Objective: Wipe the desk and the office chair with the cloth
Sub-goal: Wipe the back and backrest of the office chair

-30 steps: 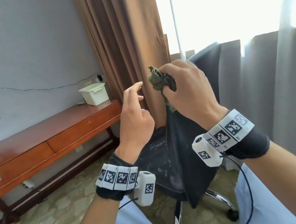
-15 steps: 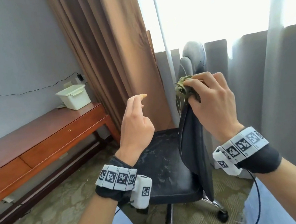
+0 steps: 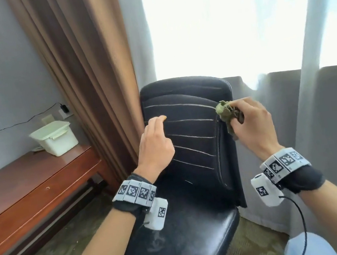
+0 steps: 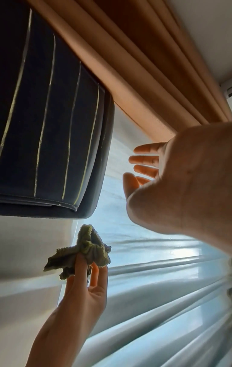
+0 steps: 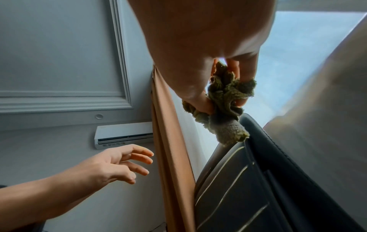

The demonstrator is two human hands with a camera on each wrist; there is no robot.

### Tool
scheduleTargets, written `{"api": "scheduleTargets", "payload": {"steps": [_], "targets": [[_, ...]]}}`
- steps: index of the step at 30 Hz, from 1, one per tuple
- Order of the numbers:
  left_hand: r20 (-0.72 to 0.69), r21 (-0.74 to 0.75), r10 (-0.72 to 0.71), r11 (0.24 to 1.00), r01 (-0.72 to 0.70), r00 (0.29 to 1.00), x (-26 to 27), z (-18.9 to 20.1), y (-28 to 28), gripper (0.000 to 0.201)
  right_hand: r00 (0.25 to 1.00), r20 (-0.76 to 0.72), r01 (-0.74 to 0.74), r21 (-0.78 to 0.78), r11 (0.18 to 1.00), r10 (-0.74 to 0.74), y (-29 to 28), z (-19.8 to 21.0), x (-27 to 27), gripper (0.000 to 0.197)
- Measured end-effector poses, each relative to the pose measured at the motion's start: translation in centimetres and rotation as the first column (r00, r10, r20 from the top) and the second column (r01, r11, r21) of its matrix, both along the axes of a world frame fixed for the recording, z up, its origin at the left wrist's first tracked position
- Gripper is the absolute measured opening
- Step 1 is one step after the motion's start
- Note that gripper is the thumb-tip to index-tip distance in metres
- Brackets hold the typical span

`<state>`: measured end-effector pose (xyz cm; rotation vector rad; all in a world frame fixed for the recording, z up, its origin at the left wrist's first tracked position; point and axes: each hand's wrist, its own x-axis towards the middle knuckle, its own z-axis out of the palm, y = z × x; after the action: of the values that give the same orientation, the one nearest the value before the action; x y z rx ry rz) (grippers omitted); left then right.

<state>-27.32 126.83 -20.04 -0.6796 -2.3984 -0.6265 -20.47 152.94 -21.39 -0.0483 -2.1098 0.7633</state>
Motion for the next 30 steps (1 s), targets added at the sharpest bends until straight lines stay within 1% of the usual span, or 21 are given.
{"api": "scheduleTargets", "payload": {"steps": [7, 11, 15, 19, 23, 26, 30], "targets": [[-0.012, -0.058, 0.084, 0.995, -0.085, 0.996, -5.2, 1.5, -2.7, 0.06, 0.995, 0.005, -0.096, -0.011, 0.995, 0.096, -3.2, -0.2, -4.6, 0.031], [0.009, -0.089, 0.146, 0.985, -0.145, 0.989, -6.3, 1.9, -5.6, 0.06, 0.984, -0.006, -0.176, -0.022, 0.984, 0.176, -5.8, -0.1, -6.4, 0.035], [0.004, -0.111, 0.206, 0.972, -0.205, 0.978, -6.8, 3.0, -8.9, 0.061, 0.974, -0.008, -0.228, -0.045, 0.973, 0.228, -8.9, 0.3, -7.9, 0.035], [-0.004, -0.13, 0.274, 0.953, -0.272, 0.962, -6.5, 3.9, -12.4, 0.061, 0.949, 0.006, -0.314, -0.088, 0.945, 0.316, -12.5, 0.6, -8.6, 0.036], [-0.002, -0.132, 0.338, 0.933, -0.335, 0.941, -5.5, 4.5, -16.0, 0.06, 0.916, -0.02, -0.401, -0.097, 0.911, 0.401, -16.2, 1.4, -8.7, 0.036], [-0.001, -0.14, 0.374, 0.918, -0.371, 0.927, -4.0, 4.9, -19.0, 0.06, 0.894, -0.049, -0.448, -0.098, 0.889, 0.446, -19.2, 2.2, -8.7, 0.034], [-0.01, -0.171, 0.461, 0.874, -0.456, 0.887, -1.4, 5.3, -22.8, 0.06, 0.855, -0.064, -0.519, -0.132, 0.845, 0.515, -23.0, 3.0, -8.4, 0.035]]}}
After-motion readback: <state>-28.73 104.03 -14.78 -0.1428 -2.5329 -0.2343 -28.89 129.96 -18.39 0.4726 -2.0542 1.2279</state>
